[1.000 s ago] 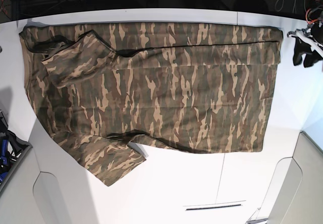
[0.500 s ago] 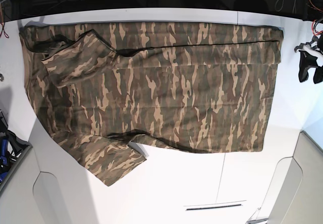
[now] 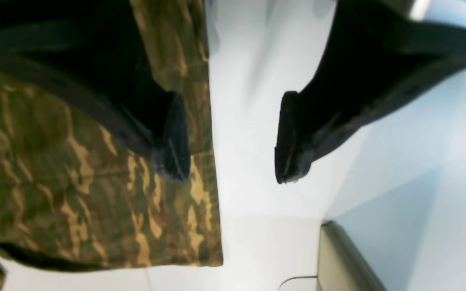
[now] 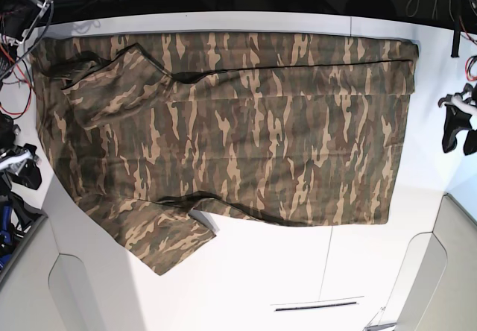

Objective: Fold the T-shirt properly
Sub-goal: 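Release the fabric and move both grippers to the hem corners, then grasp the hem corners and fold the hem up over the folded shoulders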

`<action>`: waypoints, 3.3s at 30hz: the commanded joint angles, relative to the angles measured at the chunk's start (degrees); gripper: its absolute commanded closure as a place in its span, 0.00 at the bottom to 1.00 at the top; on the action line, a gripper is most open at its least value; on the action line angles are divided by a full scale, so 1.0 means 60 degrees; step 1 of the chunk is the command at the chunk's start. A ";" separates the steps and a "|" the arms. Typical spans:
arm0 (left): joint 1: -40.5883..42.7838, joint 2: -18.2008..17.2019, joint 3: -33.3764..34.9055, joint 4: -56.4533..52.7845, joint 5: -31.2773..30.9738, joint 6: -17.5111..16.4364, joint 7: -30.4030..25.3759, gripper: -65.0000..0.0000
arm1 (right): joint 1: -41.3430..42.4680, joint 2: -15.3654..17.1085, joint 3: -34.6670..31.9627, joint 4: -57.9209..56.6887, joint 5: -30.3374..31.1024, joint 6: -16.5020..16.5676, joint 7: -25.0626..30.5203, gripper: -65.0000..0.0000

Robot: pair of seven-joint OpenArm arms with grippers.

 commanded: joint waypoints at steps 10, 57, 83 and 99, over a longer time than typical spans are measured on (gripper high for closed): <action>-0.2925 -0.0703 0.2098 -0.3209 0.0823 0.0022 -0.0699 0.44 | 0.1734 0.0208 -0.0882 -0.1894 -0.1217 -0.0004 0.1381 0.65; -0.7963 0.0845 0.5555 -1.1038 0.2448 0.0444 -0.3056 0.44 | 0.2674 -0.0259 -0.1475 -0.5617 -0.3453 -0.0750 0.3657 0.65; -0.8870 0.0754 0.5552 -1.1027 0.2419 0.0036 -0.2572 1.00 | 0.3497 -0.0452 -0.2728 -0.5151 -0.2874 0.0189 0.3162 1.00; -0.6991 -0.1009 0.5552 -0.7690 -0.0801 -0.1295 0.0561 1.00 | 0.1147 -0.0138 -0.2492 -0.0532 -0.1202 0.0178 0.0976 1.00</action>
